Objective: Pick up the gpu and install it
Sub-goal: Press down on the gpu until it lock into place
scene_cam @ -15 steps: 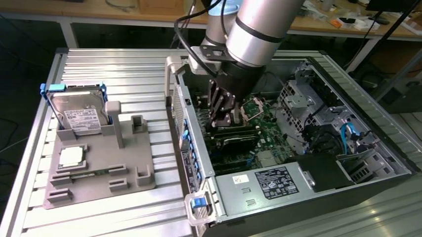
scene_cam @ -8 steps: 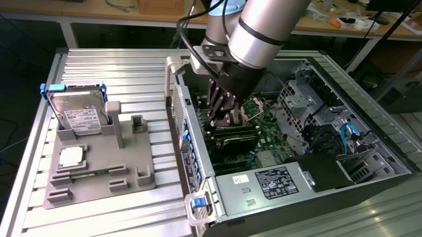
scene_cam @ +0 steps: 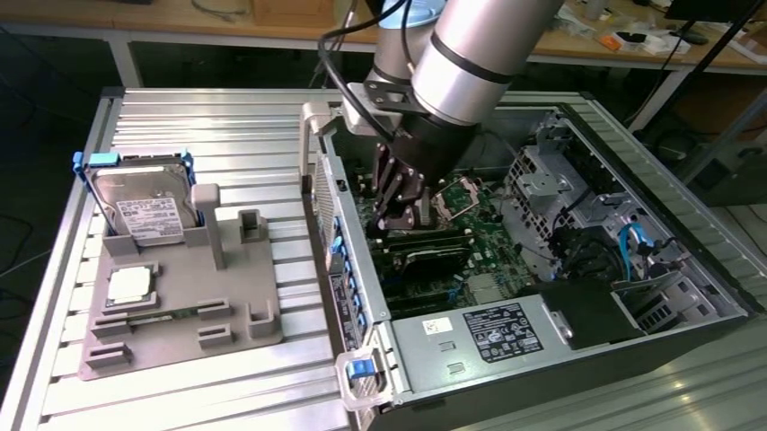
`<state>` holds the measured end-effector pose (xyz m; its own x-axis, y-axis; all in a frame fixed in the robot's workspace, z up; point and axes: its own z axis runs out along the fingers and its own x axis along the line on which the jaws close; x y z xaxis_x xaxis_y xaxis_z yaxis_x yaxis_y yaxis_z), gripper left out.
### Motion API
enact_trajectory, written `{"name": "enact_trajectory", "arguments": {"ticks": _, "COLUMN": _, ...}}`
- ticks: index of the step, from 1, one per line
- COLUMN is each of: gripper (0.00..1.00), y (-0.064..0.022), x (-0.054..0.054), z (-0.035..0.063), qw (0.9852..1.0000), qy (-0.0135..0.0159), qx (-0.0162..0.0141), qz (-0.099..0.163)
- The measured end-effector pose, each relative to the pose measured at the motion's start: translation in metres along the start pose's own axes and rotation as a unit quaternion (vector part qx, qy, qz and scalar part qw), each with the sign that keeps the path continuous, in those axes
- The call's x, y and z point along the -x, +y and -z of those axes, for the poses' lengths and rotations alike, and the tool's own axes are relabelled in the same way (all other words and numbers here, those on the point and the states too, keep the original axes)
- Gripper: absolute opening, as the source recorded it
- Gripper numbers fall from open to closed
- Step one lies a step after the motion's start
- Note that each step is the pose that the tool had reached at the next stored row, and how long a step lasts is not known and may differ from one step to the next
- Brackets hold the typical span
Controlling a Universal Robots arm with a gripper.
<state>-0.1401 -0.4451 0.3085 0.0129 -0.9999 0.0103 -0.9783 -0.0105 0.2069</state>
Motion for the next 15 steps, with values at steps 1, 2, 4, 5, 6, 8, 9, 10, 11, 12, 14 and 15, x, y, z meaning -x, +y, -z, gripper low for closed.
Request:
{"name": "enact_trajectory", "arguments": {"ticks": 1, "gripper": 0.11, "y": -0.0009, "x": 0.0, "z": 0.0001, "qw": 1.0, "qy": -0.0001, "qx": 0.0041, "qz": 0.0}}
{"name": "enact_trajectory", "arguments": {"ticks": 2, "gripper": 0.11, "y": -0.0018, "x": 0.0, "z": 0.0003, "qw": 1.0, "qy": -0.0002, "qx": 0.0092, "qz": 0.0}}
{"name": "enact_trajectory", "arguments": {"ticks": 4, "gripper": 0.11, "y": -0.0039, "x": 0.0, "z": 0.0008, "qw": 0.9998, "qy": -0.0003, "qx": 0.0201, "qz": 0.0}}
{"name": "enact_trajectory", "arguments": {"ticks": 5, "gripper": 0.11, "y": -0.0052, "x": 0.0, "z": 0.0011, "qw": 0.9997, "qy": -0.0002, "qx": 0.0254, "qz": 0.0}}
{"name": "enact_trajectory", "arguments": {"ticks": 6, "gripper": 0.11, "y": -0.0069, "x": -0.001, "z": 0.0015, "qw": 0.9995, "qy": -0.0003, "qx": 0.031, "qz": 0.0}}
{"name": "enact_trajectory", "arguments": {"ticks": 8, "gripper": 0.11, "y": -0.0109, "x": -0.003, "z": 0.0015, "qw": 0.9992, "qy": -0.0013, "qx": 0.0393, "qz": 0.001}}
{"name": "enact_trajectory", "arguments": {"ticks": 9, "gripper": 0.11, "y": -0.0118, "x": -0.006, "z": 0.0008, "qw": 0.9992, "qy": -0.0021, "qx": 0.0409, "qz": 0.001}}
{"name": "enact_trajectory", "arguments": {"ticks": 10, "gripper": 0.11, "y": -0.0121, "x": -0.008, "z": 0.0, "qw": 0.9991, "qy": -0.0031, "qx": 0.0421, "qz": 0.001}}
{"name": "enact_trajectory", "arguments": {"ticks": 11, "gripper": 0.11, "y": -0.0123, "x": -0.011, "z": -0.0006, "qw": 0.999, "qy": -0.0046, "qx": 0.0433, "qz": 0.002}}
{"name": "enact_trajectory", "arguments": {"ticks": 12, "gripper": 0.11, "y": -0.0124, "x": -0.013, "z": -0.0011, "qw": 0.999, "qy": -0.0062, "qx": 0.0447, "qz": 0.002}}
{"name": "enact_trajectory", "arguments": {"ticks": 14, "gripper": 0.11, "y": -0.0131, "x": -0.015, "z": -0.0015, "qw": 0.9987, "qy": -0.0093, "qx": 0.0507, "qz": 0.003}}
{"name": "enact_trajectory", "arguments": {"ticks": 15, "gripper": 0.11, "y": -0.0144, "x": -0.015, "z": -0.0013, "qw": 0.9983, "qy": -0.01, "qx": 0.0567, "qz": 0.003}}
